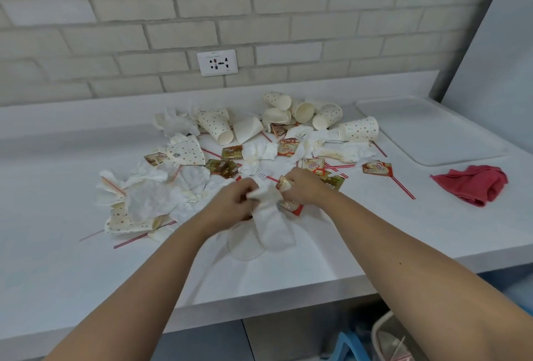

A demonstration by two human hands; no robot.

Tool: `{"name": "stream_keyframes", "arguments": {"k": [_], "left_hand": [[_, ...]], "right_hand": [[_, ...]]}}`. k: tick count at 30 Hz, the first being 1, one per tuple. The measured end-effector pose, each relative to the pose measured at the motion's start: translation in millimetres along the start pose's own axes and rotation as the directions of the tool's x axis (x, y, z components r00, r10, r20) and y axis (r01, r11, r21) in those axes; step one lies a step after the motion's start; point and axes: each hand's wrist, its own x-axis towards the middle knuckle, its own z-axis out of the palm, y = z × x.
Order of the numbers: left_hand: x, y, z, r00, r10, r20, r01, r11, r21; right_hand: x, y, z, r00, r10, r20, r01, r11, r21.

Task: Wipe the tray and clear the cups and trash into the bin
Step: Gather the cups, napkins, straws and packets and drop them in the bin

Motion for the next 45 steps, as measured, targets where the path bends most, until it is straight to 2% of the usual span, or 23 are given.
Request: {"name": "stream_keyframes", "arguments": {"k": [2,5,7,9,12,14,16,19,25,30,38,41,45], "left_hand": [[4,-7,-20,0.993,-0.063,-0.101,0.05,0.991,-0.125],[8,-24,-46,0.945,-0.249,-0.21,0.194,0.949,-0.25],[11,-34,-58,0.91,-0.315,-0.27,0.241,0.931,-0.273],[14,-41,-63,0.907,-0.332,-0.257,0.323,0.943,-0.078],[12,-50,-55,0.923,-0.364,-0.121,0.384,0.883,0.269],[7,-56,-46,0.925,-0.379,0.018,0.327,0.82,0.469],[4,-62,-38,0.932,-0.352,0.086,0.247,0.791,0.56],[6,-61,-34,0.972,-0.235,0.029,0.193,0.855,0.481],[13,-49,-43,0.986,-0.143,-0.084,0.163,0.928,0.335],[24,-27,-56,0.972,-0.052,-0.231,0.116,0.954,0.276],[41,28,-60,0.907,0.016,-0.422,-0.03,0.999,-0.027],[43,57,-44,0.911,0.018,-0.413,-0.102,0.978,-0.184],[43,100,-11,0.943,0.066,-0.325,-0.186,0.917,-0.353]], "right_hand": [[1,-15,6,0.998,-0.067,-0.012,0.067,0.998,0.009],[6,-31,21,0.992,-0.118,-0.033,0.119,0.993,0.02],[11,-34,31,0.994,-0.11,-0.01,0.11,0.994,-0.022],[15,-35,35,0.996,-0.071,0.046,0.074,0.995,-0.062],[18,-37,34,0.997,-0.015,0.08,0.021,0.997,-0.077],[19,-36,31,0.996,0.006,0.091,0.003,0.995,-0.098],[19,-35,29,0.996,0.016,0.082,-0.006,0.993,-0.115],[15,-34,25,0.997,0.012,0.079,-0.001,0.99,-0.139],[8,-32,5,1.0,-0.003,0.014,0.005,0.992,-0.126],[-3,-30,-18,0.997,-0.007,-0.078,0.003,0.999,-0.047],[-35,-18,-55,0.973,-0.038,-0.229,0.06,0.994,0.087],[-53,-9,-71,0.968,-0.018,-0.25,0.043,0.995,0.093],[-84,5,-95,0.965,0.021,-0.261,-0.005,0.998,0.063]]}}
